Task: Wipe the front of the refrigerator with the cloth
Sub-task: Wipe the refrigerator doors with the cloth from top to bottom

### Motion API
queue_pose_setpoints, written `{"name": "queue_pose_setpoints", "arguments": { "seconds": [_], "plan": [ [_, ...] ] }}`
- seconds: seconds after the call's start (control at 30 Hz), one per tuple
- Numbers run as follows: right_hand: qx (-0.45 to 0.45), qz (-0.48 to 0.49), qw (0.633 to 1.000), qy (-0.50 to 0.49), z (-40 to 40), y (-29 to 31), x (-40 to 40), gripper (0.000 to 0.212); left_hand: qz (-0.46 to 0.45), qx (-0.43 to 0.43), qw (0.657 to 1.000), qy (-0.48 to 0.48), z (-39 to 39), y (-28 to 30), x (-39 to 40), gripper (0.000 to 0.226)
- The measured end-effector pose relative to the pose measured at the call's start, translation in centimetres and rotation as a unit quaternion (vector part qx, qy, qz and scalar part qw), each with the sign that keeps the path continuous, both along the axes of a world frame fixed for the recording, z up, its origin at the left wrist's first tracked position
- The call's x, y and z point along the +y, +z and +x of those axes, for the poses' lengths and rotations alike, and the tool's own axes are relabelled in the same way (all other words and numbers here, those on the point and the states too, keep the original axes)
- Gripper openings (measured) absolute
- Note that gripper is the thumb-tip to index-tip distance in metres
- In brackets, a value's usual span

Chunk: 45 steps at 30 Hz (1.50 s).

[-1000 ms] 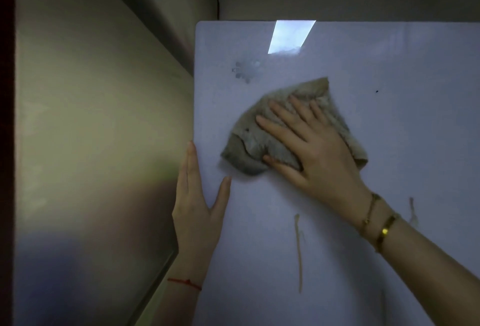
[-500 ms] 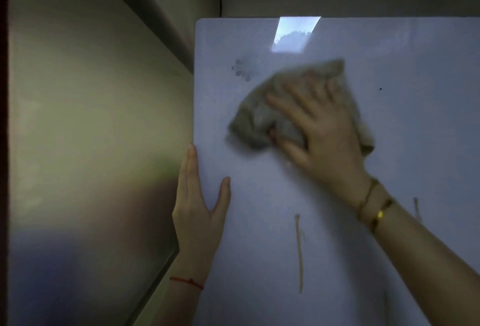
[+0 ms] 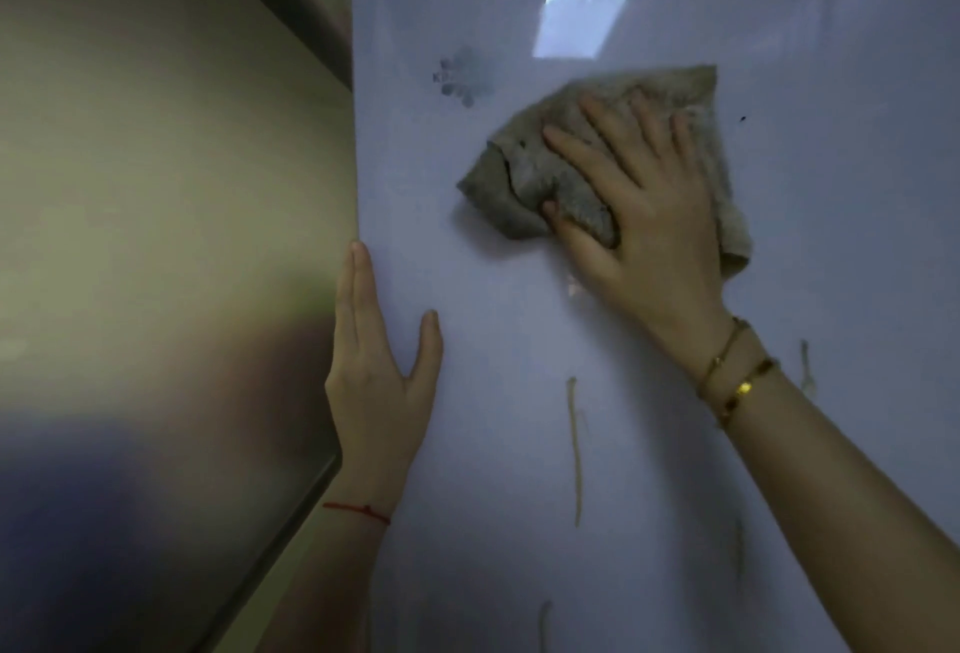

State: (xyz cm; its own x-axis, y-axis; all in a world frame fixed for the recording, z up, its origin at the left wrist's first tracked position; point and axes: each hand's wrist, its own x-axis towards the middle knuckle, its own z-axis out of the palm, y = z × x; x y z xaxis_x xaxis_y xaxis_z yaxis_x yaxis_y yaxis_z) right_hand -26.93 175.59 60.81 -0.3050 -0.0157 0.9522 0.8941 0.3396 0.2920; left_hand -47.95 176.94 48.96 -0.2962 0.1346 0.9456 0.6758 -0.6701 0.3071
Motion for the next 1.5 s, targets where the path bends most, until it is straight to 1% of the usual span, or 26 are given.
{"name": "queue_pose_setpoints", "arguments": {
  "seconds": [0.07, 0.13, 0.2, 0.27, 0.33, 0.47, 0.53, 0.57, 0.67, 0.73, 0.77, 0.8, 0.87, 0.9, 0.93, 1.0, 1.07, 1.1, 1.17, 1.2, 1.23, 1.3, 1.33, 1.37, 1.4, 1.5],
  "plan": [
    [0.012, -0.006, 1.000, 0.012, -0.4, -1.3, 0.0, 0.053, -0.004, -0.024, 0.999, -0.026, -0.1, -0.2, 0.0, 0.073],
    [-0.028, -0.022, 0.999, 0.015, -0.3, -5.9, -0.4, 0.053, -0.004, -0.054, 0.997, -0.048, -0.3, -0.8, 0.1, 0.075],
    [-0.074, -0.044, 0.996, 0.009, 0.0, -11.0, -1.2, 0.052, 0.000, -0.064, 0.997, -0.054, -0.3, -1.6, 0.1, 0.074],
    [-0.105, -0.055, 0.993, 0.000, 0.4, -13.7, -1.8, 0.049, -0.004, -0.059, 0.997, -0.054, -0.3, -2.3, 0.1, 0.072],
    [-0.110, -0.054, 0.992, -0.006, 0.8, -12.6, -1.8, 0.049, -0.005, -0.055, 0.998, -0.038, -0.2, -2.6, 0.1, 0.070],
    [0.013, -0.020, 1.000, -0.005, 0.4, -7.8, -0.6, 0.051, -0.007, -0.046, 0.998, -0.034, 0.0, -3.2, 0.1, 0.069],
    [0.032, -0.020, 0.999, 0.004, 0.0, -9.1, -0.4, 0.051, -0.006, -0.039, 0.999, -0.030, -0.1, -3.6, 0.1, 0.069],
    [0.013, -0.032, 0.999, 0.003, -0.2, -11.0, -0.6, 0.052, -0.003, -0.036, 0.999, -0.025, -0.2, -3.6, 0.1, 0.069],
    [-0.093, -0.073, 0.993, -0.017, 0.2, -17.4, -2.0, 0.050, 0.001, -0.031, 0.999, -0.017, -0.3, -3.6, 0.1, 0.069],
    [-0.134, -0.076, 0.988, -0.018, 0.9, -17.9, -2.3, 0.048, 0.003, -0.033, 0.999, -0.018, -0.2, -3.6, 0.1, 0.069],
    [-0.130, -0.068, 0.989, -0.016, 1.1, -16.8, -2.0, 0.048, 0.003, -0.034, 0.999, -0.016, -0.2, -3.6, 0.2, 0.069],
    [-0.103, -0.057, 0.993, -0.013, 1.0, -15.3, -1.5, 0.047, 0.002, -0.034, 0.999, -0.015, -0.2, -3.7, 0.2, 0.069],
    [-0.017, -0.022, 1.000, -0.007, 0.5, -12.3, -0.6, 0.048, 0.000, -0.029, 0.999, -0.018, -0.2, -3.7, 0.3, 0.069],
    [0.019, -0.015, 1.000, -0.004, 0.1, -11.8, -0.4, 0.050, -0.001, -0.027, 0.999, -0.022, -0.2, -3.7, 0.3, 0.069],
    [0.033, -0.021, 0.999, 0.000, -0.3, -12.4, -0.3, 0.050, -0.002, -0.026, 0.999, -0.024, -0.2, -3.7, 0.3, 0.069],
    [-0.005, -0.060, 0.998, 0.002, -0.7, -16.2, -0.9, 0.050, 0.000, -0.031, 0.999, -0.019, -0.2, -3.7, 0.3, 0.069],
    [-0.082, -0.090, 0.992, -0.014, -0.3, -21.0, -2.0, 0.047, 0.000, -0.036, 0.999, -0.017, -0.2, -3.7, 0.2, 0.069],
    [-0.112, -0.095, 0.989, -0.020, 0.0, -22.4, -2.5, 0.045, 0.001, -0.036, 0.999, -0.017, -0.2, -3.7, 0.2, 0.069],
    [-0.138, -0.096, 0.986, -0.016, 0.6, -21.7, -2.4, 0.045, 0.004, -0.035, 0.999, -0.018, -0.1, -3.7, 0.2, 0.069],
    [-0.126, -0.089, 0.988, -0.011, 0.7, -20.2, -2.0, 0.046, 0.003, -0.034, 0.999, -0.018, -0.1, -3.7, 0.2, 0.069],
    [-0.092, -0.075, 0.993, -0.006, 0.8, -18.2, -1.4, 0.047, 0.001, -0.033, 0.999, -0.019, -0.2, -3.7, 0.2, 0.069],
    [0.008, -0.039, 0.999, -0.003, 0.9, -14.2, -0.4, 0.050, -0.002, -0.032, 0.999, -0.019, -0.2, -3.7, 0.3, 0.069],
    [0.051, -0.029, 0.998, 0.000, 0.7, -13.2, -0.2, 0.051, -0.005, -0.031, 0.999, -0.020, -0.2, -3.7, 0.2, 0.070],
    [0.067, -0.027, 0.997, 0.005, 0.4, -13.3, -0.2, 0.052, -0.007, -0.032, 0.999, -0.020, -0.2, -3.7, 0.2, 0.070],
    [0.052, -0.034, 0.998, 0.008, 0.1, -14.3, -0.4, 0.052, -0.008, -0.033, 0.999, -0.017, -0.2, -3.7, 0.2, 0.069],
    [-0.071, -0.085, 0.994, -0.006, 0.1, -19.5, -1.7, 0.051, -0.009, -0.034, 0.999, -0.016, -0.1, -3.7, 0.2, 0.069]
  ]
}}
